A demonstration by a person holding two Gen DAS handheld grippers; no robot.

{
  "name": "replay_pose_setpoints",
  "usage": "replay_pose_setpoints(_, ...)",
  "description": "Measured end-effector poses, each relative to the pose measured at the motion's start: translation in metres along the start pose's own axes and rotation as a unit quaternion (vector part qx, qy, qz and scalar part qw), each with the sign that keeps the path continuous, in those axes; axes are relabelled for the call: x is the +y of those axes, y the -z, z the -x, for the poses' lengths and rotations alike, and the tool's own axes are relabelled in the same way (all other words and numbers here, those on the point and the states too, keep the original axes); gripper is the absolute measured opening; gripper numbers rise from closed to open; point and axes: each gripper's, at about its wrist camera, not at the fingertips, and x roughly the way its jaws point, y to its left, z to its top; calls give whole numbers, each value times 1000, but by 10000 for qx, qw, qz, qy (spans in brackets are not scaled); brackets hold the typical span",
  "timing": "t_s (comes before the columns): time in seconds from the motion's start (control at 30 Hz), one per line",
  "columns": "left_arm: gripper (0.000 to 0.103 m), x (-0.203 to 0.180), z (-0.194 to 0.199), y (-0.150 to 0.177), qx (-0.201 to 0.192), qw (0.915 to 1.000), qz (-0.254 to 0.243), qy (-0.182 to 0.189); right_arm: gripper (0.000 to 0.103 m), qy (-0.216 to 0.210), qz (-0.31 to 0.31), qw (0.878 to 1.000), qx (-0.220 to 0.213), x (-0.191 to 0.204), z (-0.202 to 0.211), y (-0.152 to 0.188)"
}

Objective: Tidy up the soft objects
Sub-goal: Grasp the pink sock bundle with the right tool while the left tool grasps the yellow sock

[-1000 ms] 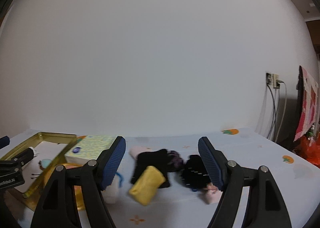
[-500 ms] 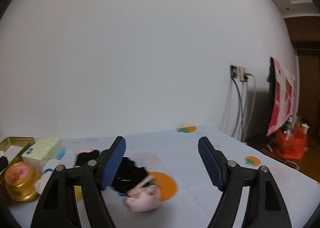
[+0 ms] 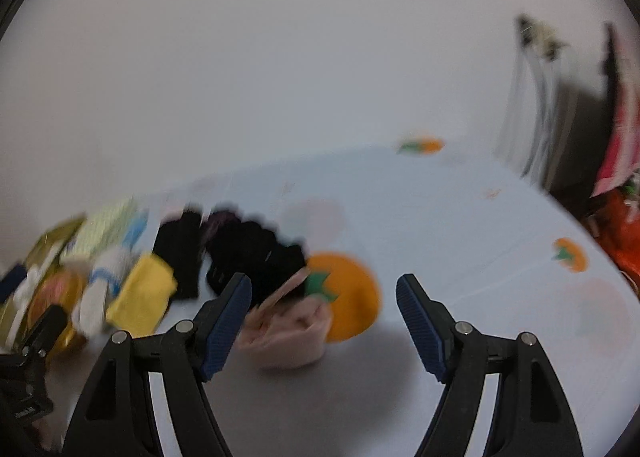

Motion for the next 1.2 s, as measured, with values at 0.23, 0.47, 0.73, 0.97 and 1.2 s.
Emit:
replay_pose_setpoints(0.23, 103, -5, -9, -3, 190, 9997, 21, 179, 65, -204, 262, 9955, 889, 9, -33, 7)
replay_pose_setpoints(0.47, 103, -7, -18, -6, 293, 9987, 160, 383, 30, -118, 436, 9971, 615, 15, -22, 10)
replay_pose_setpoints(0.73, 95, -25, -45, -17, 628, 9954, 308, 653, 30, 247, 270, 9878, -1515, 9, 53, 11)
replay_pose_setpoints(0.97, 75, -39, -84, -20, 1448, 9873, 367, 535, 30, 382, 47, 9815, -1876, 6, 60, 4)
replay_pose_setpoints(1.2, 21, -40, -107, -13, 2052, 9753, 453, 684, 30, 453, 215, 9786, -1994, 13, 63, 9)
